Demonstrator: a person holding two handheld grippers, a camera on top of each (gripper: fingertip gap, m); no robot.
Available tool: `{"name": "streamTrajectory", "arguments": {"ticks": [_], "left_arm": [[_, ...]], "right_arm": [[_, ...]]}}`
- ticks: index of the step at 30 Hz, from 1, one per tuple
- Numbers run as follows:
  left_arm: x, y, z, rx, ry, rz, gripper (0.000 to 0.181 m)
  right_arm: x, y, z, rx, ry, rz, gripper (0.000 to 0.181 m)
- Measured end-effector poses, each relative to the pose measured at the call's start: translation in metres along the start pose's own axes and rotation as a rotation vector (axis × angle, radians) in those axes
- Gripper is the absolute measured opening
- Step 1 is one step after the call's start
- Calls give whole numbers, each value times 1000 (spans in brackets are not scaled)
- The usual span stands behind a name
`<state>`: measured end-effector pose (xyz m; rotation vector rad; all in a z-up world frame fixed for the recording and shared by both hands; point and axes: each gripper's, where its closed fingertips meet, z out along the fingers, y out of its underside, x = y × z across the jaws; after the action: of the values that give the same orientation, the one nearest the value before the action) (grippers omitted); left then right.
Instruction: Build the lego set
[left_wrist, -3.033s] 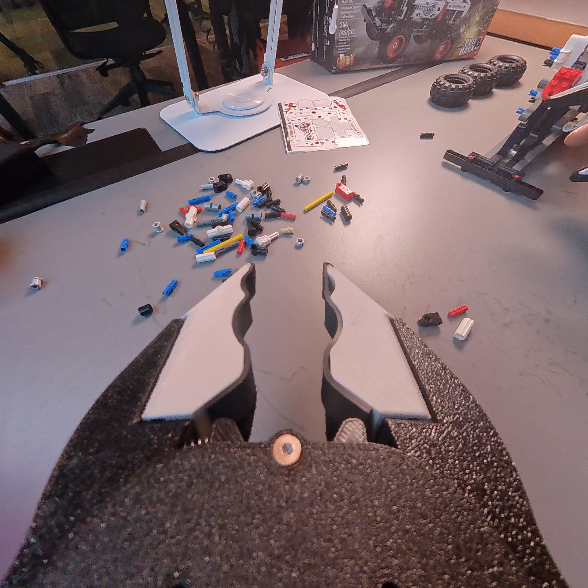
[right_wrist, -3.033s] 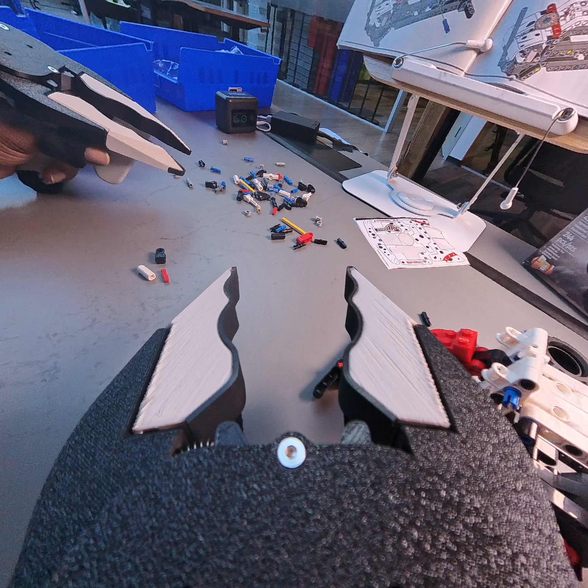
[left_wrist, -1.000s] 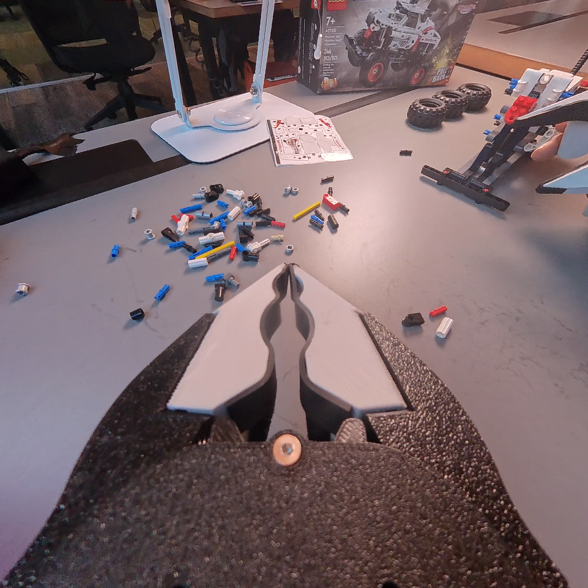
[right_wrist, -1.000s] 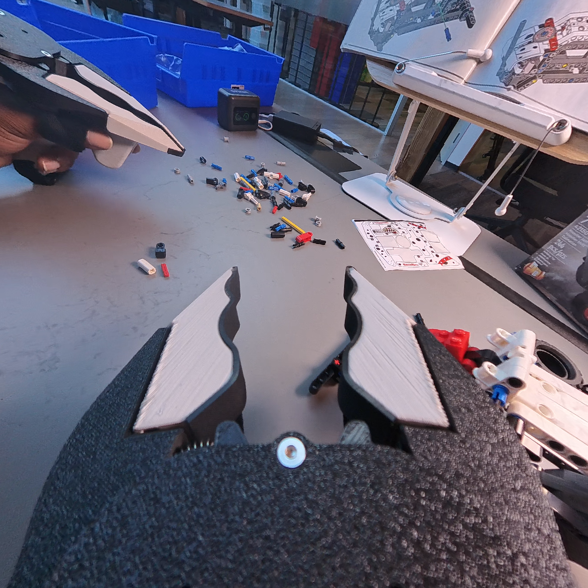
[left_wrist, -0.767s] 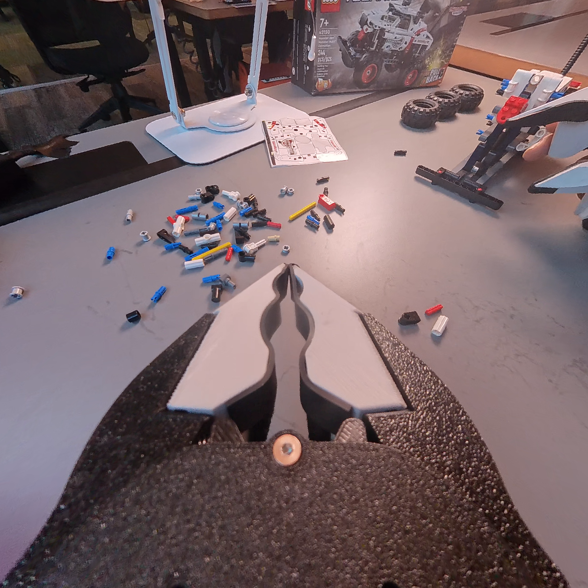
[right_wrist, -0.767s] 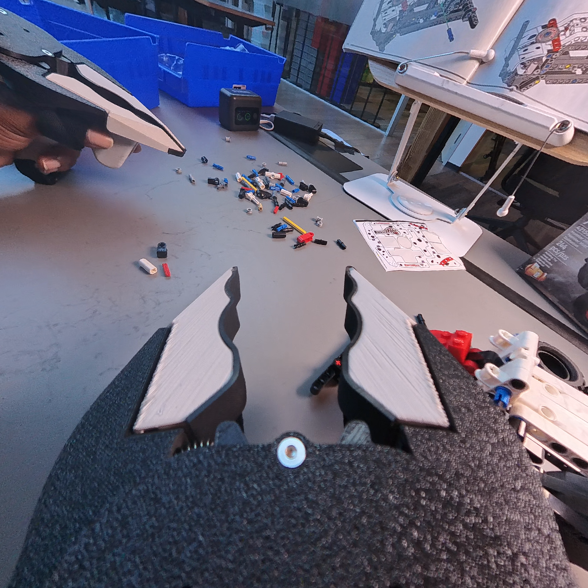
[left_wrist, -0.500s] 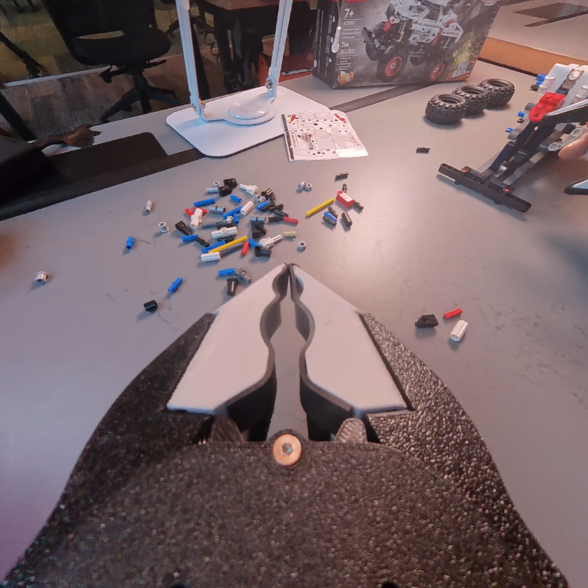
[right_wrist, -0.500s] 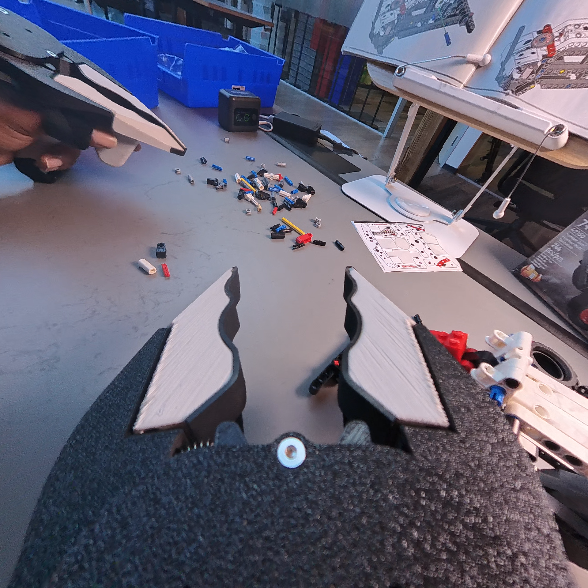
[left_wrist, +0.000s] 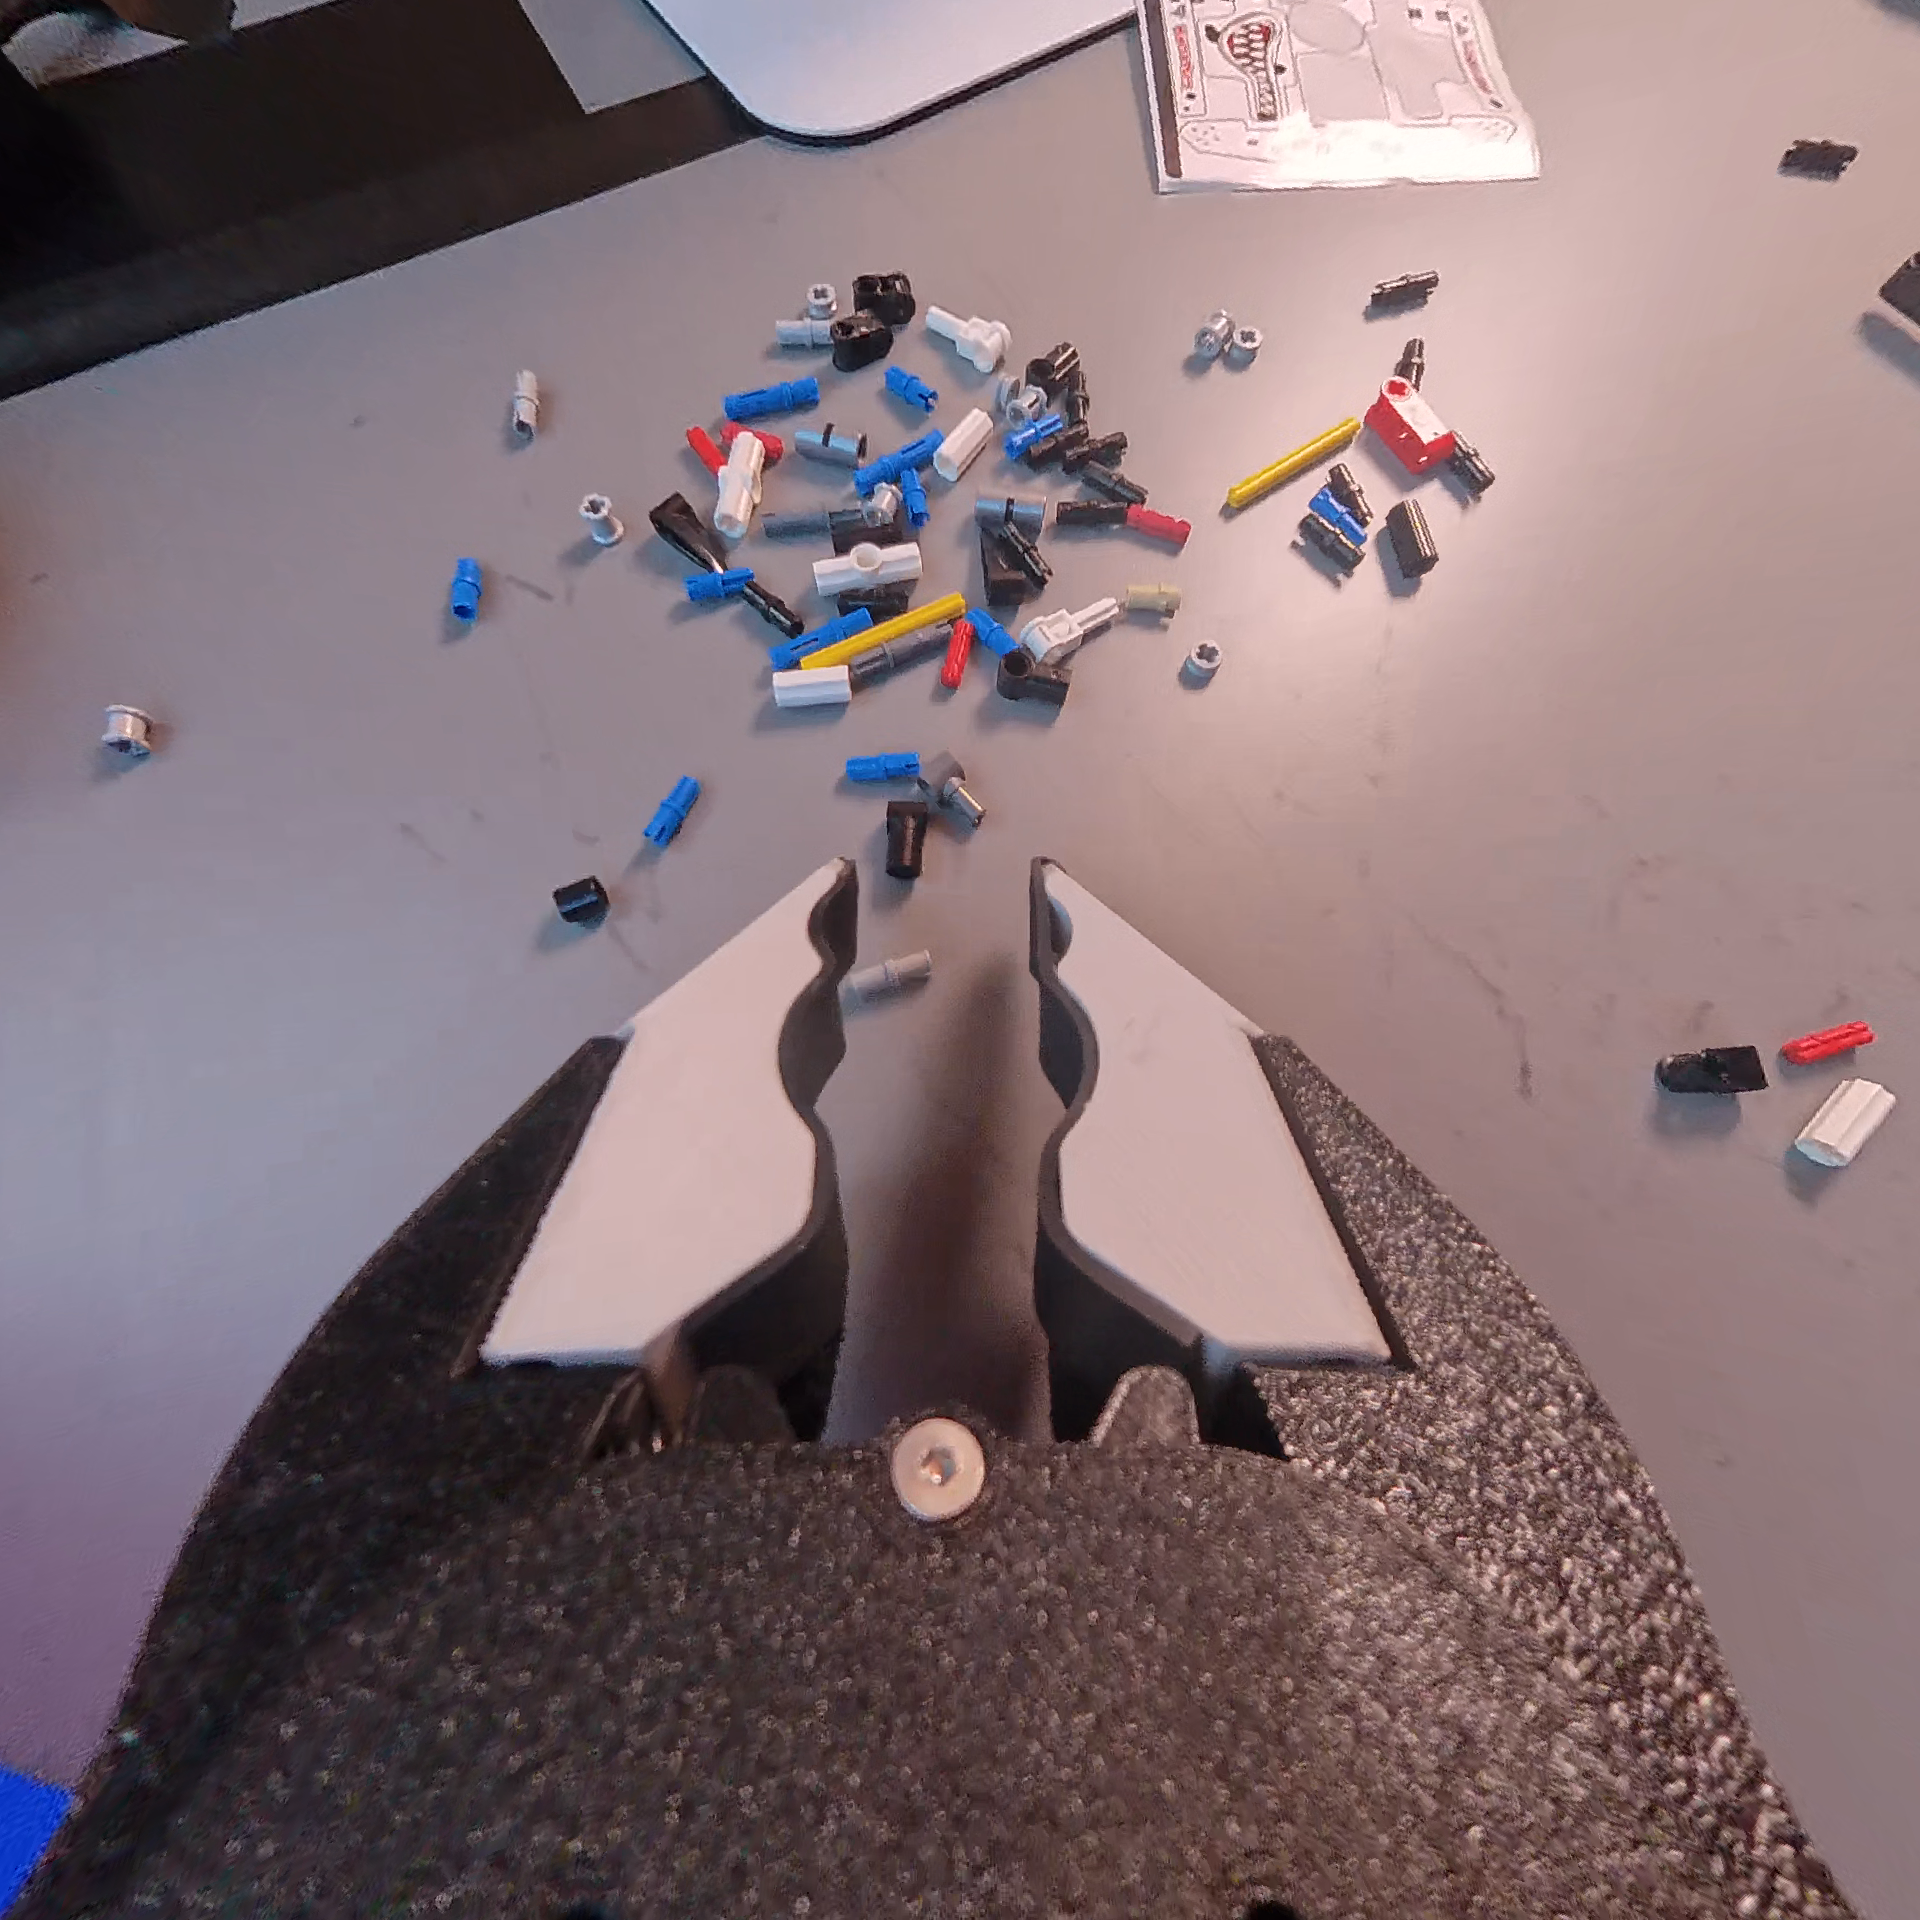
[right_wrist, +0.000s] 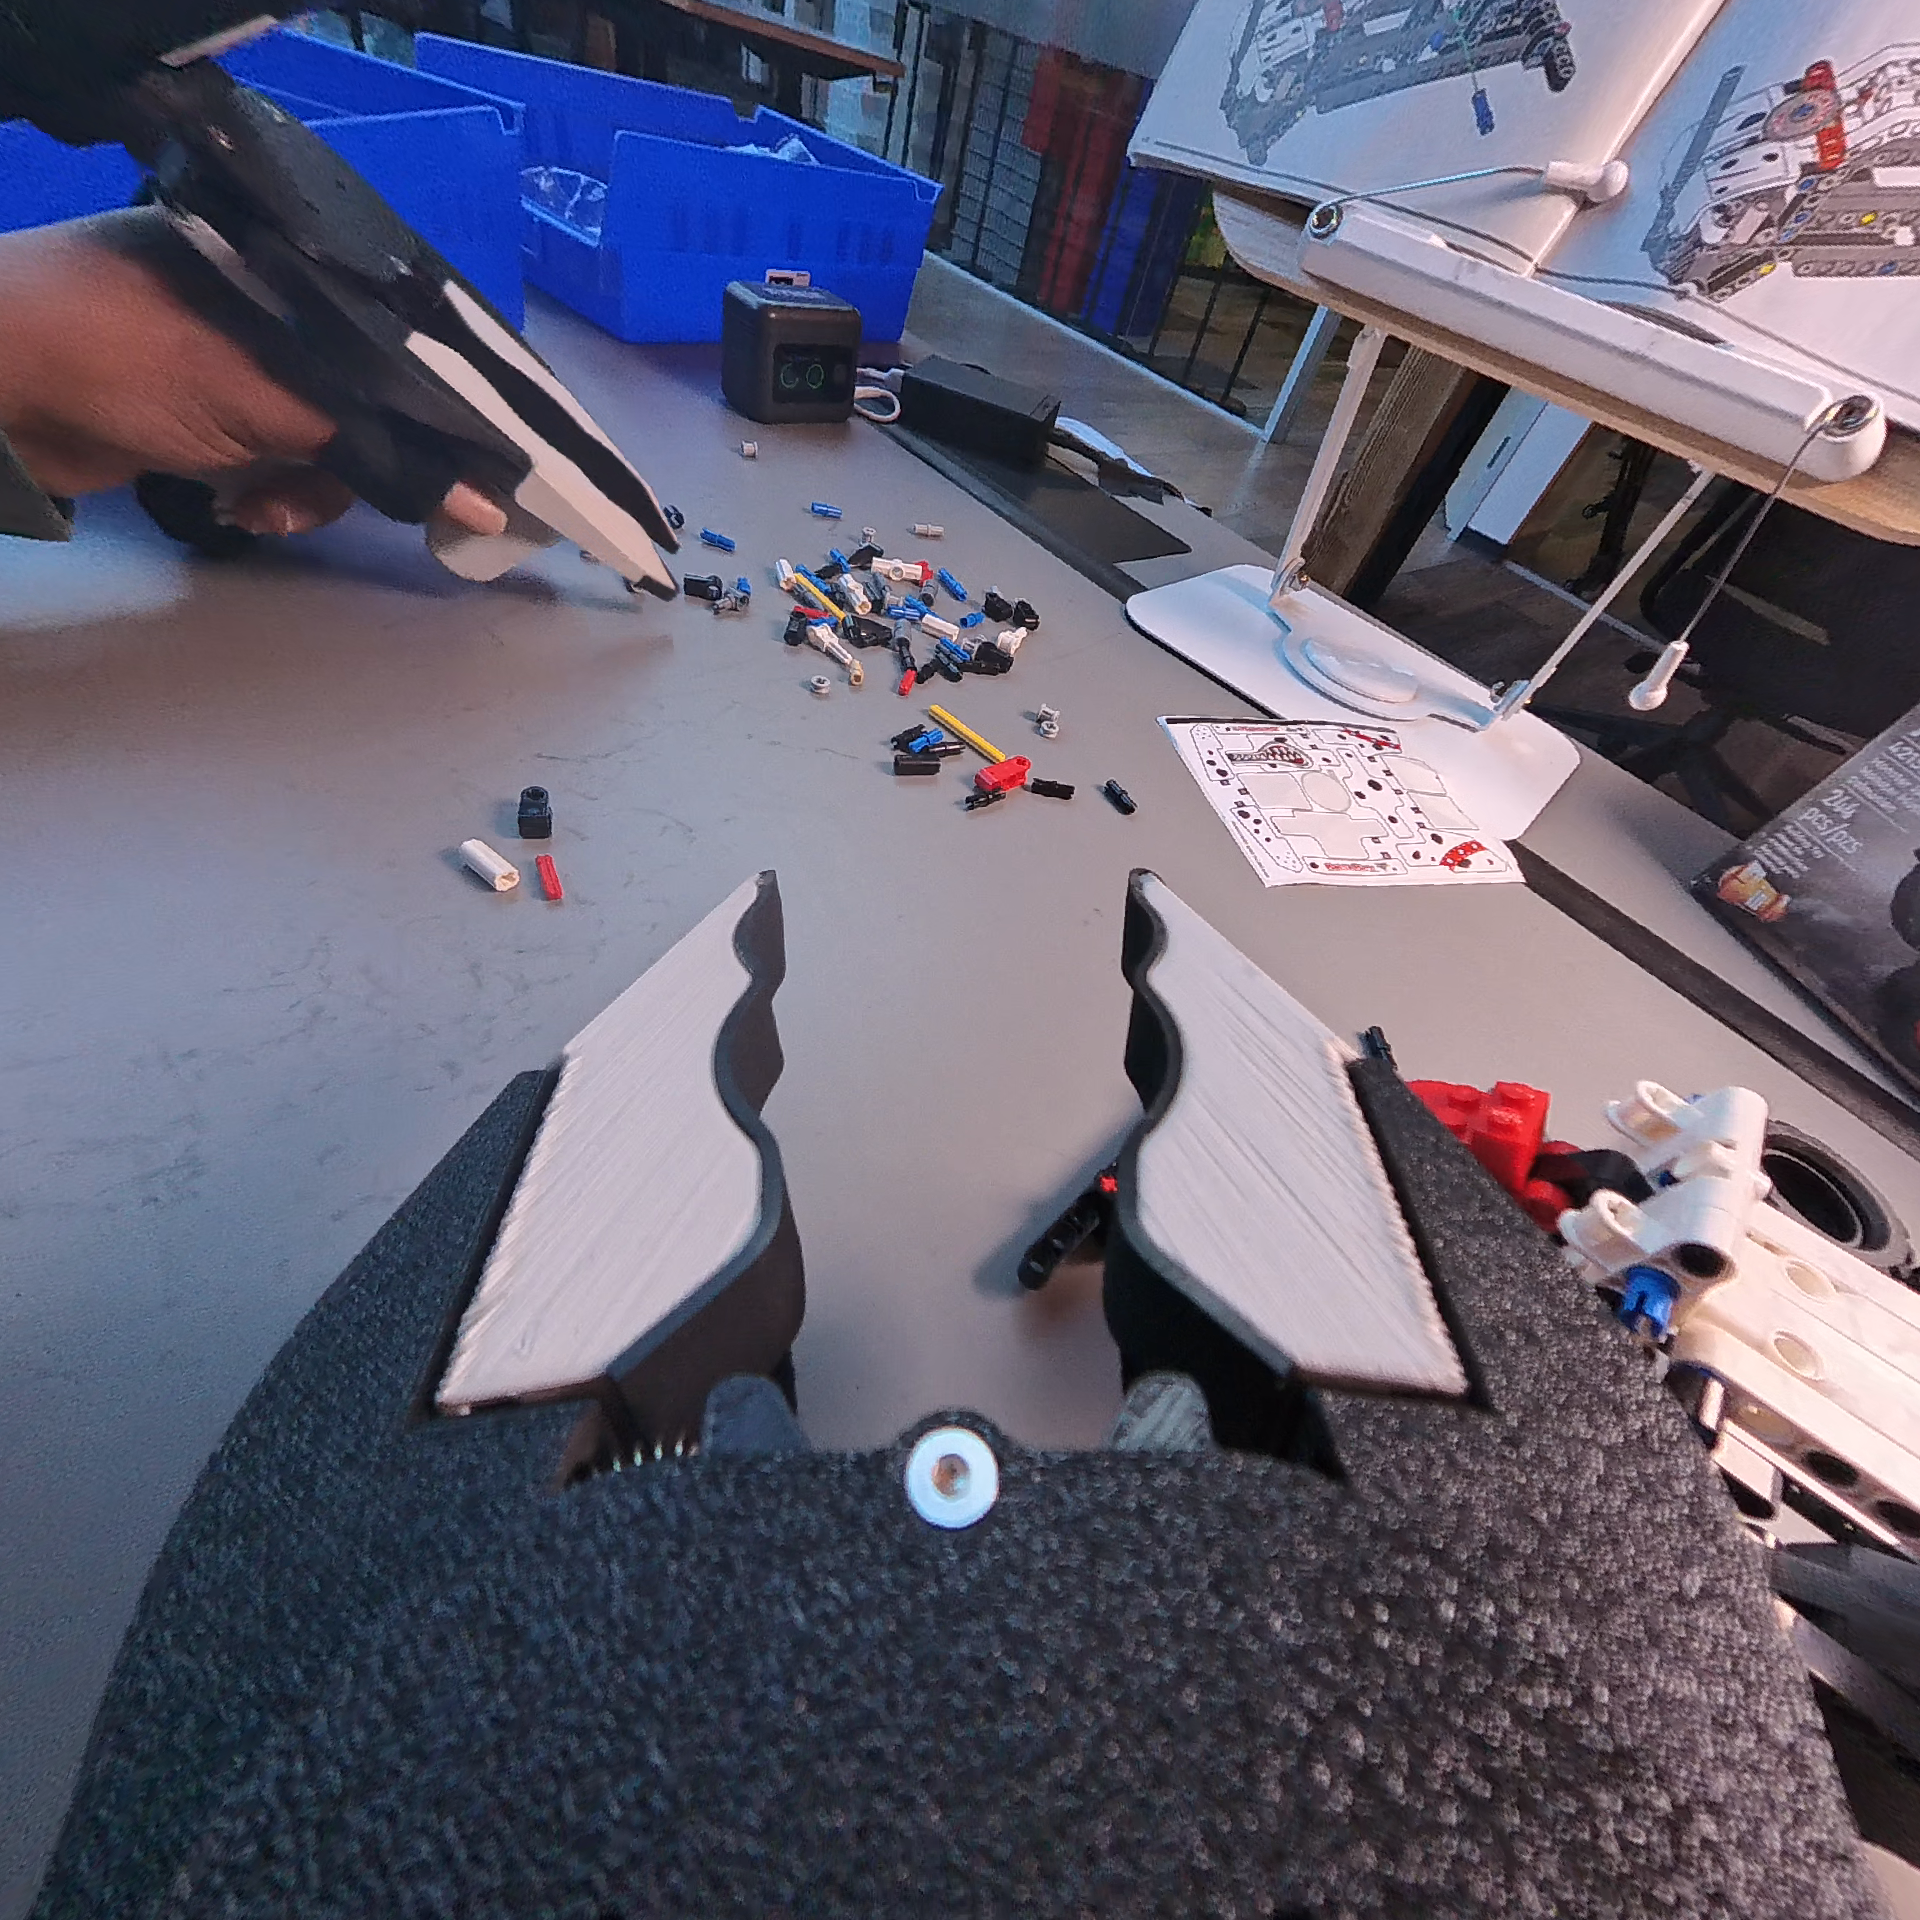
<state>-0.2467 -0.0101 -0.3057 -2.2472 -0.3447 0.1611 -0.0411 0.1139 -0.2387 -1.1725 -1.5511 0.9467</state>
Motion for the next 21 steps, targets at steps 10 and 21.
{"name": "streamTrajectory", "arguments": {"ticks": [10, 21], "left_arm": [[-6, -4, 21, -71, 0, 33, 8], [18, -12, 30, -62, 65, 82, 8]], "right_arm": [[1, 0, -1, 0, 0, -2, 65], [1, 0, -2, 1, -4, -6, 65]]}}
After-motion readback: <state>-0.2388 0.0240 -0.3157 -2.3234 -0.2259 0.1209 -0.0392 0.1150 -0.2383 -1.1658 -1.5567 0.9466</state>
